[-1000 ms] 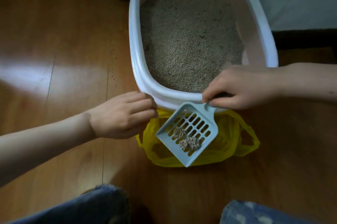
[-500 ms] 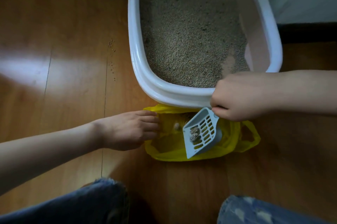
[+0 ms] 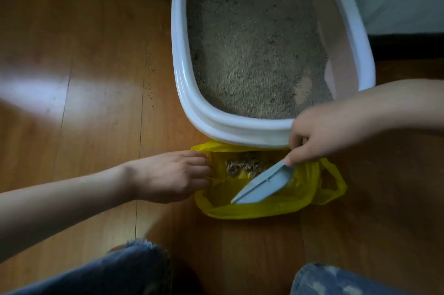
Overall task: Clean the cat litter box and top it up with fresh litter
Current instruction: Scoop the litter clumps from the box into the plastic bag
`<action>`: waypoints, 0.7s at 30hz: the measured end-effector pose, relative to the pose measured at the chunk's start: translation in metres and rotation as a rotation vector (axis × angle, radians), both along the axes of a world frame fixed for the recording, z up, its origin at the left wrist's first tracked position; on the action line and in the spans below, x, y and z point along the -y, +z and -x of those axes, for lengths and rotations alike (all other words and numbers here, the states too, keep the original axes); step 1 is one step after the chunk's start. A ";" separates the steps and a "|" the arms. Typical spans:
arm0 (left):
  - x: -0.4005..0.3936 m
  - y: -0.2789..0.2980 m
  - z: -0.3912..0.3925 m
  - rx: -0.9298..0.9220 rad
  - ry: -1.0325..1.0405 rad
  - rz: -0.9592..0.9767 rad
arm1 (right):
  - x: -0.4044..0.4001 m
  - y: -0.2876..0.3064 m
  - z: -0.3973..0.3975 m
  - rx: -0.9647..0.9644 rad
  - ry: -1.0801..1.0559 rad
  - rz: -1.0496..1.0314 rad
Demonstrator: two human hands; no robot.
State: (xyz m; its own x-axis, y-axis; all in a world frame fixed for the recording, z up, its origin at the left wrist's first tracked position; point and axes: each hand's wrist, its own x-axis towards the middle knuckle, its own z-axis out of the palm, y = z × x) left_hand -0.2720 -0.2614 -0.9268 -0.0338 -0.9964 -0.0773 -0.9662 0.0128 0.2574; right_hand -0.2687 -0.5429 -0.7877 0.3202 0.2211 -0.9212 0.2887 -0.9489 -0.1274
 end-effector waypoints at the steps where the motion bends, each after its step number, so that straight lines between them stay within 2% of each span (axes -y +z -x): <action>1: -0.001 0.002 0.000 -0.020 0.010 0.014 | 0.008 0.003 -0.007 -0.070 -0.082 -0.057; 3: -0.003 0.010 -0.003 -0.045 0.052 0.059 | 0.027 0.018 -0.026 -0.183 -0.194 -0.185; 5: -0.003 0.024 -0.016 -0.038 0.126 0.156 | 0.043 0.039 -0.050 -0.201 -0.256 -0.270; 7: -0.002 0.039 -0.035 0.003 0.200 0.281 | 0.056 0.060 -0.074 -0.122 -0.387 -0.320; 9: 0.002 0.054 -0.052 0.059 0.255 0.374 | 0.065 0.072 -0.092 0.065 -0.490 -0.313; 12: 0.010 0.072 -0.074 0.104 0.336 0.371 | 0.069 0.060 -0.103 0.532 -0.251 -0.141; 14: 0.018 0.078 -0.088 0.128 0.357 0.288 | 0.064 0.047 -0.108 0.717 -0.080 -0.067; 18: 0.024 0.074 -0.112 0.158 0.375 0.053 | 0.058 0.040 -0.123 0.838 0.158 0.117; 21: 0.021 0.070 -0.124 0.136 0.402 -0.015 | 0.073 0.028 -0.144 0.878 0.255 0.341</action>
State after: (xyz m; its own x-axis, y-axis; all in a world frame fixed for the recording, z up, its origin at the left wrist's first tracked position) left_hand -0.1478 -0.2828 -0.8572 0.3687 -0.9270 -0.0689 -0.9188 -0.3746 0.1245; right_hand -0.1246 -0.6158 -0.7593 0.9027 0.1449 -0.4052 0.3518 -0.7907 0.5010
